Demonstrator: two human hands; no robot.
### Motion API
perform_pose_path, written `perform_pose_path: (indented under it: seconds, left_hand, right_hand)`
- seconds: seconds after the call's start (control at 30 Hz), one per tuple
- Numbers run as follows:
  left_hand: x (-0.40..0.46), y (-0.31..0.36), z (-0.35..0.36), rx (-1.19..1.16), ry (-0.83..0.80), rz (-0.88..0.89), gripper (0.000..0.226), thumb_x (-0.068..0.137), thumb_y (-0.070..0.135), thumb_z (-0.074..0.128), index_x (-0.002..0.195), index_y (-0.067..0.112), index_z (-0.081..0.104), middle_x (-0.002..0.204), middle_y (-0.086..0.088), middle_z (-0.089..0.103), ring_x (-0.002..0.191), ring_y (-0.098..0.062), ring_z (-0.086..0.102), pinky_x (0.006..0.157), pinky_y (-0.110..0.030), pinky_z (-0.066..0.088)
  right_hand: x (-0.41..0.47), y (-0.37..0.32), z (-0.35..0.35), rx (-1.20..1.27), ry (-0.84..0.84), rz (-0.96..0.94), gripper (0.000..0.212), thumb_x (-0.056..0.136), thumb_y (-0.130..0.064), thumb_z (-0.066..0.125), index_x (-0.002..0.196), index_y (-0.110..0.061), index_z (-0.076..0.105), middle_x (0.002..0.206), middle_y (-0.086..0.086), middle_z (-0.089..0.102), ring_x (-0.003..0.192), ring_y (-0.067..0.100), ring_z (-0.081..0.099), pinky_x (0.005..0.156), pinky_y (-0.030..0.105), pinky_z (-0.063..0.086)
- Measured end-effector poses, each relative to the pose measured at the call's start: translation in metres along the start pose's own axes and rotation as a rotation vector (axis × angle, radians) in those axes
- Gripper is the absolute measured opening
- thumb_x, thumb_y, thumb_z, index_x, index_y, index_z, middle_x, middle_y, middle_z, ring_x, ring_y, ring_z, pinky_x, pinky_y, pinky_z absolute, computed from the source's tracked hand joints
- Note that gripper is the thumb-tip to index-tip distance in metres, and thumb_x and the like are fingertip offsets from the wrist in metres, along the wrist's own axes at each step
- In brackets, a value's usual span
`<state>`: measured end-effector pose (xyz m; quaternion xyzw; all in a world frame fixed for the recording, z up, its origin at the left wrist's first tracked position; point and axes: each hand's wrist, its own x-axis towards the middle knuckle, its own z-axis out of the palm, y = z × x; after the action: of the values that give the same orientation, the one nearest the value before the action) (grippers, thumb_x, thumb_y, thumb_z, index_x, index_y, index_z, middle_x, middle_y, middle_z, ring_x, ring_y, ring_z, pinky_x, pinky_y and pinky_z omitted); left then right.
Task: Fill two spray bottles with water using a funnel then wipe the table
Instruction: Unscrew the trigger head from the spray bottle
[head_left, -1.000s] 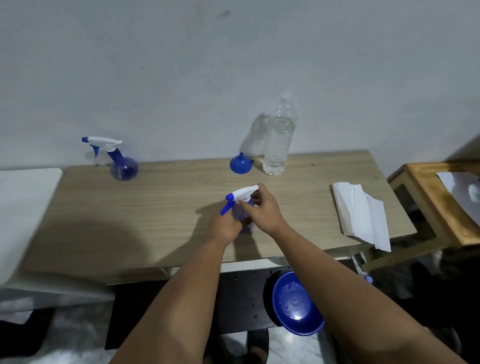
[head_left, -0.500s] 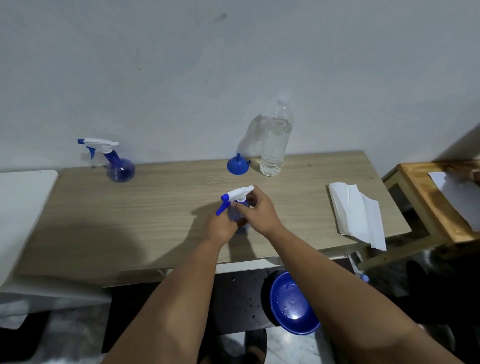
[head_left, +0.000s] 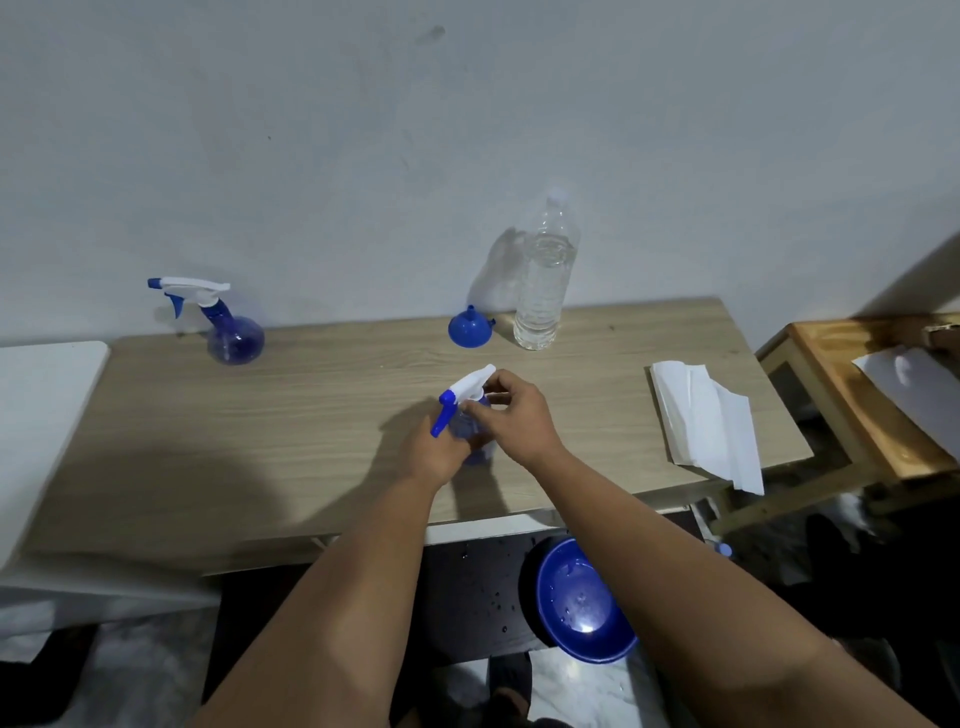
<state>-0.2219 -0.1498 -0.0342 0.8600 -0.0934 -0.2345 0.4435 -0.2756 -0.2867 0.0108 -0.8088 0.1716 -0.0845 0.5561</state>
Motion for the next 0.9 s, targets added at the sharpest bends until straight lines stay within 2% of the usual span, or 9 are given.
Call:
perform_pose_path:
  seconds: [0.13,0.23,0.3,0.4,0.5,0.6,0.7,0.8,0.9]
  left_hand:
    - [-0.010,0.014,-0.005,0.014,0.048,0.008,0.014,0.096,0.006,0.056,0.095,0.019,0.061,0.079,0.007,0.062,0.080,-0.018,0.065,0.060,-0.020,0.045]
    - [-0.019,0.024,-0.007,-0.003,0.044,0.016,0.017,0.099,0.001,0.052,0.091,0.016,0.056,0.073,0.009,0.056,0.067,-0.005,0.055,0.049,-0.008,0.042]
    - [-0.016,0.021,-0.006,0.014,0.035,0.017,0.022,0.096,0.000,0.054,0.089,0.020,0.057,0.074,0.011,0.058,0.069,-0.007,0.058,0.050,-0.010,0.042]
    - [-0.008,0.009,-0.007,0.011,0.018,-0.005,0.019,0.094,0.011,0.057,0.089,0.028,0.064,0.082,0.009,0.068,0.082,-0.017,0.068,0.064,-0.024,0.052]
    - [-0.008,0.011,-0.007,0.022,0.026,-0.006,0.016,0.096,0.013,0.055,0.091,0.026,0.064,0.083,0.006,0.069,0.081,-0.020,0.069,0.065,-0.030,0.053]
    - [-0.012,0.016,-0.008,0.052,0.054,-0.027,0.015,0.096,0.008,0.052,0.093,0.020,0.060,0.078,0.005,0.062,0.077,-0.020,0.063,0.068,-0.033,0.051]
    - [-0.011,0.014,-0.008,0.022,0.043,-0.054,0.008,0.094,0.016,0.059,0.098,0.021,0.064,0.087,0.001,0.069,0.086,-0.025,0.069,0.074,-0.035,0.055]
    - [-0.007,0.011,-0.007,-0.013,-0.008,-0.039,0.021,0.081,0.028,0.076,0.100,0.033,0.068,0.092,0.006,0.075,0.088,-0.017,0.072,0.081,-0.037,0.058]
    - [-0.003,0.007,-0.006,-0.080,-0.006,-0.025,0.035,0.066,0.036,0.084,0.095,0.039,0.066,0.090,0.009,0.077,0.085,-0.015,0.073,0.083,-0.040,0.059]
  right_hand:
    - [-0.005,0.000,0.012,-0.034,0.014,-0.023,0.020,0.094,-0.018,0.074,0.114,-0.014,0.072,0.111,0.005,0.068,0.102,0.017,0.065,0.090,0.029,0.052]
    - [-0.006,0.000,0.011,-0.062,0.010,-0.014,0.026,0.091,-0.020,0.076,0.116,-0.017,0.071,0.113,0.004,0.066,0.102,0.018,0.065,0.089,0.028,0.052]
    - [-0.006,0.000,0.012,-0.070,0.028,0.002,0.030,0.089,-0.023,0.079,0.117,-0.019,0.072,0.113,0.001,0.066,0.102,0.016,0.065,0.089,0.029,0.053]
    - [-0.010,0.002,0.018,-0.074,0.079,0.000,0.033,0.088,-0.030,0.078,0.118,-0.022,0.069,0.112,-0.006,0.067,0.102,0.012,0.065,0.090,0.034,0.055]
    - [-0.014,0.001,0.020,-0.002,0.105,0.024,0.036,0.084,-0.032,0.079,0.115,-0.027,0.062,0.111,-0.014,0.070,0.106,0.008,0.067,0.092,0.037,0.057]
    - [-0.014,0.002,0.017,0.023,0.087,-0.029,0.023,0.088,-0.021,0.076,0.109,-0.023,0.066,0.108,-0.010,0.071,0.106,0.011,0.067,0.096,0.045,0.056]
    - [-0.014,-0.001,0.014,0.048,0.092,-0.087,0.027,0.094,-0.011,0.071,0.120,-0.017,0.070,0.114,-0.006,0.073,0.110,0.010,0.067,0.102,0.039,0.054]
    - [-0.009,-0.018,0.009,0.123,0.148,-0.136,0.024,0.095,-0.009,0.070,0.118,-0.013,0.071,0.110,-0.005,0.076,0.109,0.010,0.070,0.100,0.032,0.054]
    - [0.005,-0.038,-0.007,0.171,0.261,-0.201,0.017,0.094,-0.012,0.072,0.111,-0.009,0.072,0.100,0.003,0.077,0.095,0.011,0.070,0.092,0.034,0.057]
